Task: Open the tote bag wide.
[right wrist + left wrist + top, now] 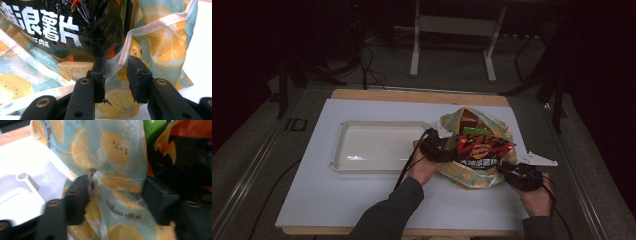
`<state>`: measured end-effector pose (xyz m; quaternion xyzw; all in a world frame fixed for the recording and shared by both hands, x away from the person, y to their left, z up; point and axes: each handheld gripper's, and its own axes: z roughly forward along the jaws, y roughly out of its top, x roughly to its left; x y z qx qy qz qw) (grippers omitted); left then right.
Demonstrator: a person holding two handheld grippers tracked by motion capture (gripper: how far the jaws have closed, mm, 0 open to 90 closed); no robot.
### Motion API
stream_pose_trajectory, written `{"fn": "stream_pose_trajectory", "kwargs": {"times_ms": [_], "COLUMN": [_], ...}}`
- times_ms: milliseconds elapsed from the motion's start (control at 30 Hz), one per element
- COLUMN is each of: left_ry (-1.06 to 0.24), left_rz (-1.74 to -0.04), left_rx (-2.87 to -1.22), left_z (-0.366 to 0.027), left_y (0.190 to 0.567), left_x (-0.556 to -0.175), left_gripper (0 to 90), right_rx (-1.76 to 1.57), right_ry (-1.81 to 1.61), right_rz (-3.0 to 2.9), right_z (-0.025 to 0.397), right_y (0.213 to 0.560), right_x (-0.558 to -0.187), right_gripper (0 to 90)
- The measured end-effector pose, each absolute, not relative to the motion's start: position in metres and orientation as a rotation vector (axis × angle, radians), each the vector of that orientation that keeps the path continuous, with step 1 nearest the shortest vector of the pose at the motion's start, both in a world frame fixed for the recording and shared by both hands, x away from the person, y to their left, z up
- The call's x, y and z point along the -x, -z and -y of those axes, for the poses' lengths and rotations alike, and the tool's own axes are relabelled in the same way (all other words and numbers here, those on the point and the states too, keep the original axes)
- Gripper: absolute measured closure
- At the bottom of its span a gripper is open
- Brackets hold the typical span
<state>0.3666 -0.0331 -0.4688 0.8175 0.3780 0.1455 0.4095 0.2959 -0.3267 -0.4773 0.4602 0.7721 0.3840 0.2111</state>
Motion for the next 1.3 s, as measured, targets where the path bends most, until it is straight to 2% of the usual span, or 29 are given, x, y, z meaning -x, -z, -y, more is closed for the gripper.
{"fn": "stream_pose_trajectory", "kwargs": {"times_ms": [33, 200, 300, 433, 633, 867, 900, 967, 1100, 1300], "left_ry": [-0.372, -0.372, -0.361, -0.363, -0.374, -0.367, -0.362, -0.363, -0.364, -0.373], "left_rz": [-0.961, -1.007, -1.027, -1.049, -1.072, -1.080, -1.072, -1.059, -1.040, -1.018], "left_rx": [-2.061, -2.057, -2.035, -2.004, -1.948, -1.914, -1.911, -1.913, -1.902, -1.907], "left_z": [0.033, 0.025, 0.018, 0.009, 0.007, 0.008, 0.008, 0.009, 0.009, 0.009], "left_y": [0.469, 0.470, 0.468, 0.464, 0.455, 0.450, 0.451, 0.451, 0.449, 0.445], "left_x": [-0.367, -0.374, -0.379, -0.387, -0.396, -0.402, -0.403, -0.404, -0.402, -0.400], "left_gripper": [55.5, 79.3, 86.2, 87.4, 87.8, 87.2, 87.0, 86.8, 86.8, 86.4], "right_rx": [-1.279, -1.294, -1.292, -1.305, -1.319, -1.319, -1.320, -1.324, -1.302, -1.279], "right_ry": [-1.071, -1.075, -1.066, -1.044, -1.000, -1.002, -1.002, -1.021, -1.083, -1.114], "right_rz": [-2.145, -2.135, -2.131, -2.119, -2.089, -2.076, -2.069, -2.044, -1.977, -1.922], "right_z": [0.327, 0.327, 0.327, 0.327, 0.329, 0.331, 0.331, 0.333, 0.336, 0.340], "right_y": [0.477, 0.477, 0.477, 0.478, 0.477, 0.476, 0.476, 0.474, 0.463, 0.448], "right_x": [-0.296, -0.297, -0.297, -0.299, -0.303, -0.303, -0.303, -0.303, -0.303, -0.309], "right_gripper": [66.2, 65.4, 65.7, 70.6, 83.8, 85.7, 85.5, 78.7, 71.0, 63.4]}}
